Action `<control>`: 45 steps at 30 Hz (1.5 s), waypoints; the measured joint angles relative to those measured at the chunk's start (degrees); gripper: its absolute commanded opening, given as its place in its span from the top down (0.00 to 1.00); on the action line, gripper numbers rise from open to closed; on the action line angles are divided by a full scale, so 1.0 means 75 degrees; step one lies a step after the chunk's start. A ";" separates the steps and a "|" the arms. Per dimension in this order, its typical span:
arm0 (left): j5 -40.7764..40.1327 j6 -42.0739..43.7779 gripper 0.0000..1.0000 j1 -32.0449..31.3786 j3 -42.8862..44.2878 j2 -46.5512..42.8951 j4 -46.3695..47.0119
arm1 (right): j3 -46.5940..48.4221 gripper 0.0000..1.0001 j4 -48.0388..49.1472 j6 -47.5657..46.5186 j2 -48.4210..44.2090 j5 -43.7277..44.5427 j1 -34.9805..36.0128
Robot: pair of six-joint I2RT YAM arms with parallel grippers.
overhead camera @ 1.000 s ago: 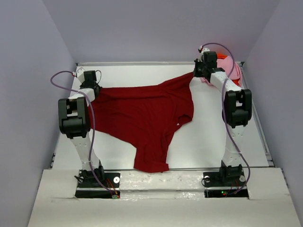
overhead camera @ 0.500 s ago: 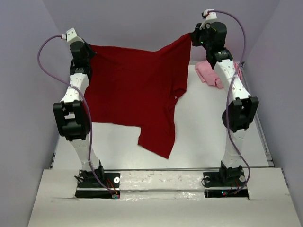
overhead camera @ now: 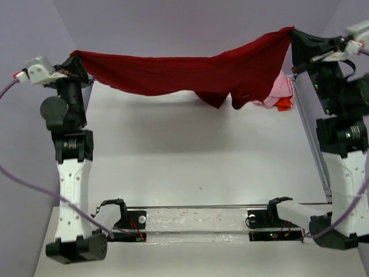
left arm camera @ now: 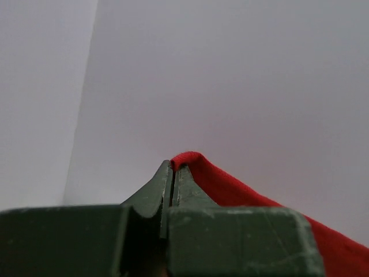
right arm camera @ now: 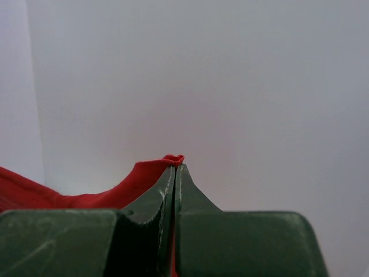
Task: Fold and stack the t-shirts
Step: Flatten the tshirt out
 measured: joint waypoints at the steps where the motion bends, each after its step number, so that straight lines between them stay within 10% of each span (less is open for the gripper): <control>1: -0.0064 0.0026 1.00 -0.0003 -0.0020 -0.0350 -0.0009 | -0.0096 1.00 -0.0012 -0.0012 -0.0391 -0.0079 0.0000; 7: -0.0600 0.0166 1.00 -0.0029 0.0044 -0.2503 -0.0493 | 0.0318 1.00 -0.0490 -0.0125 -0.1492 -0.0399 0.0009; 15: -0.1478 -0.0358 1.00 -0.0029 0.1378 -0.2509 -0.1958 | 0.3325 1.00 -0.2011 -0.0417 -0.0420 -0.0102 0.0041; 24: -0.2171 -0.1343 1.00 -0.0029 0.0350 -0.0125 -0.2238 | 0.2751 1.00 -0.2072 -0.0481 0.2095 0.0571 0.0044; 35: -0.2401 -0.2419 1.00 -0.0035 -0.3375 0.1751 -0.0860 | -0.1469 1.00 -0.1419 0.0149 0.5170 0.0536 0.0044; 45: -0.2643 -0.2320 1.00 -0.0026 -0.2541 0.4945 0.1102 | 0.0396 1.00 0.0006 0.0216 0.7367 0.0289 0.0044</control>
